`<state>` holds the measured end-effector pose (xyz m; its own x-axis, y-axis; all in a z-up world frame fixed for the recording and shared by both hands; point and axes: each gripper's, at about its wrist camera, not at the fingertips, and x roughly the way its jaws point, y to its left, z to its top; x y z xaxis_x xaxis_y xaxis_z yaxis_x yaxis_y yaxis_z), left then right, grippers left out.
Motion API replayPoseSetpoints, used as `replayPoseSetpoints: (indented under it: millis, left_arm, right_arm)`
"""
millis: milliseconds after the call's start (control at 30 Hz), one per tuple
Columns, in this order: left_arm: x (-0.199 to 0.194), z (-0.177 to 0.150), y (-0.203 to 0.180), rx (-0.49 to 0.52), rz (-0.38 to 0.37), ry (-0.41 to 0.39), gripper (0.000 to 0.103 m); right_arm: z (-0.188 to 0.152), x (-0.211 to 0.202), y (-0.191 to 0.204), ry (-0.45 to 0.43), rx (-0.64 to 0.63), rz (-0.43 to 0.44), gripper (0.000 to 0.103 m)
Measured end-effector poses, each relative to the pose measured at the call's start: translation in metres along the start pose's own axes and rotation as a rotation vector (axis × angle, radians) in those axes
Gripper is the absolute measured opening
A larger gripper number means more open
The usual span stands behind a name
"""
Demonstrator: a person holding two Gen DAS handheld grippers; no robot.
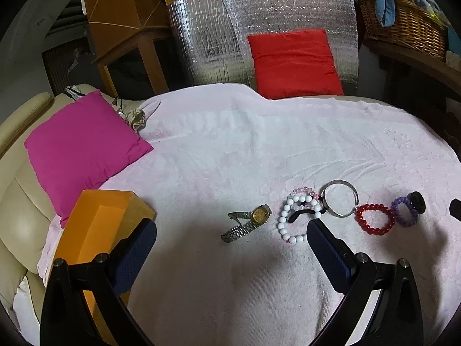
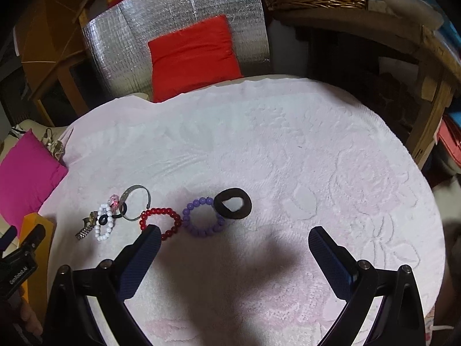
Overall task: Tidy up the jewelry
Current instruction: 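Grasp the white pearl bracelet with left tool while right tool grasps red bead bracelet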
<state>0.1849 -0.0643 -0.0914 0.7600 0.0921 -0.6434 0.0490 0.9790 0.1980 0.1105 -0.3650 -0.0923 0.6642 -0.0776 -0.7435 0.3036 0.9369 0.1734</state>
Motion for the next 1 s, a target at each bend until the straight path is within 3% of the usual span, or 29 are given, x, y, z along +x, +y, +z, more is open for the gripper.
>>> replayPoseSetpoints:
  millis: [200, 333, 433, 500, 567, 700, 800, 867, 1000]
  left_arm:
    - [0.028, -0.005, 0.004, -0.01, -0.035, 0.027, 0.103]
    - [0.059, -0.011, 0.007, 0.006, -0.097, 0.102, 0.103]
    - [0.073, -0.009, 0.009, -0.004, -0.177, 0.138, 0.103]
    - [0.076, -0.007, 0.006, 0.012, -0.182, 0.126, 0.103]
    - [0.077, -0.006, 0.002, 0.033, -0.187, 0.11, 0.103]
    - [0.082, -0.003, -0.004, 0.052, -0.232, 0.119, 0.103]
    - [0.082, -0.002, -0.01, 0.042, -0.32, 0.135, 0.1]
    - [0.081, -0.003, -0.022, 0.062, -0.377, 0.147, 0.092]
    - [0.085, -0.008, -0.043, 0.106, -0.395, 0.177, 0.087]
  right_arm:
    - [0.006, 0.007, -0.01, 0.012, 0.022, 0.013, 0.103]
    - [0.013, 0.02, -0.034, 0.038, 0.087, 0.02, 0.103]
    - [0.017, 0.033, -0.052, 0.077, 0.17, 0.084, 0.103]
    - [0.02, 0.043, -0.058, 0.106, 0.214, 0.143, 0.098]
    - [0.023, 0.052, -0.061, 0.134, 0.249, 0.212, 0.086]
    - [0.025, 0.065, -0.053, 0.182, 0.267, 0.331, 0.08]
    - [0.023, 0.069, -0.041, 0.209, 0.263, 0.376, 0.079]
    - [0.022, 0.072, -0.032, 0.223, 0.254, 0.39, 0.079]
    - [0.02, 0.072, -0.022, 0.227, 0.255, 0.385, 0.079]
